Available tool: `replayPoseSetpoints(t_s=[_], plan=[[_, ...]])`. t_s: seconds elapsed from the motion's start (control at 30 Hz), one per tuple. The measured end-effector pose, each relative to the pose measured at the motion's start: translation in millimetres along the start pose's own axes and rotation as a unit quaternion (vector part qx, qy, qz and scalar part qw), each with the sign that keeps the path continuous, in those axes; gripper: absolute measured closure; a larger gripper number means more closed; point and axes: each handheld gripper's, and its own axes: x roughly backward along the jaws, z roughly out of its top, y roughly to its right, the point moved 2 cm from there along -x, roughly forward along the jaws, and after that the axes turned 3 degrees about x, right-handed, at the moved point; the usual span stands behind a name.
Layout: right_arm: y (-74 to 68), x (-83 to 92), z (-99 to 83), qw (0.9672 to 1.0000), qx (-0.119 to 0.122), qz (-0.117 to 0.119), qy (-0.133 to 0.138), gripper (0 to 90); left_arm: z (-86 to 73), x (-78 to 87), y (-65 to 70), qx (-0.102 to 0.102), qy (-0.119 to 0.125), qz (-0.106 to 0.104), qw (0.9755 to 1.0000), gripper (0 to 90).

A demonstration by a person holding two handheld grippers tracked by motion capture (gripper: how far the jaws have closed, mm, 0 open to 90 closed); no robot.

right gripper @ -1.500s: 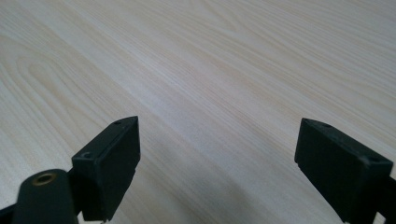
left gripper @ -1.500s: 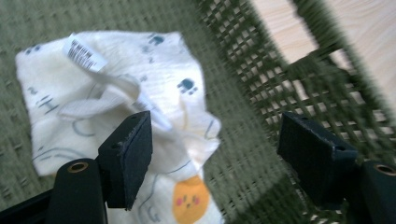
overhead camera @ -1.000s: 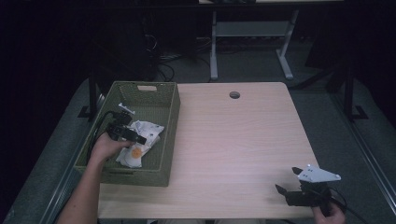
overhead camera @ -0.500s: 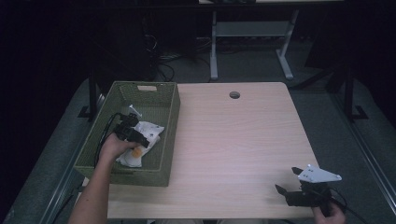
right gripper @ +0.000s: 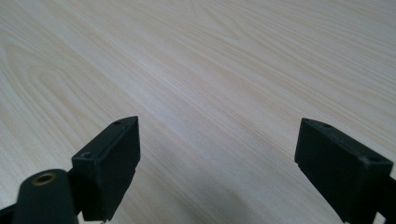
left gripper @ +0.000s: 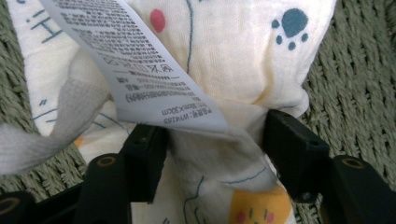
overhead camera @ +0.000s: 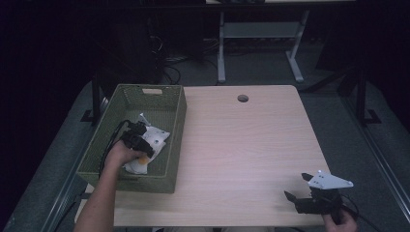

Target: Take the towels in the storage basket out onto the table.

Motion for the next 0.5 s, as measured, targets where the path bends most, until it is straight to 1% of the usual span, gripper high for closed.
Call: replayPoseSetpoints(t_s=[0.07,0.1,0.13,0.2,0.33,0.4,0.43,0.5], plan=[[-0.1,0.3,0.2,1.0000,0.000,-0.001,0.001,13.9,0.1,-0.3,0.9,-0.003,0.001,0.006,1.0000,42.8],[-0.1,-0.2,0.5,1.0000,0.002,-0.001,0.004,13.9,-0.2,-0.3,0.9,-0.003,0.002,0.006,1.0000,42.8],[-1.2,-0.4,0.7,1.0000,0.001,0.001,0.002,14.0,-1.0,-0.2,0.7,-0.001,0.005,0.004,1.0000,43.3],[-2.6,-1.5,1.4,1.0000,0.005,0.002,0.001,13.9,-2.4,0.2,-1.0,0.004,0.011,0.003,0.9999,45.8],[-3.5,-3.0,1.5,1.0000,0.005,0.003,-0.002,14.0,-4.6,1.5,-5.7,0.014,0.020,-0.004,0.9997,54.1],[-2.5,-2.5,1.3,1.0000,0.004,0.002,0.000,13.9,-5.2,2.0,-6.4,0.012,0.022,0.000,0.9997,59.4],[-2.1,-2.2,1.2,1.0000,0.004,0.002,0.001,13.9,-5.3,2.1,-6.9,0.014,0.022,0.003,0.9997,62.5],[-1.8,-1.2,0.9,1.0000,0.000,-0.001,0.003,13.9,-5.6,2.2,-7.3,0.016,0.023,0.005,0.9996,65.6]])
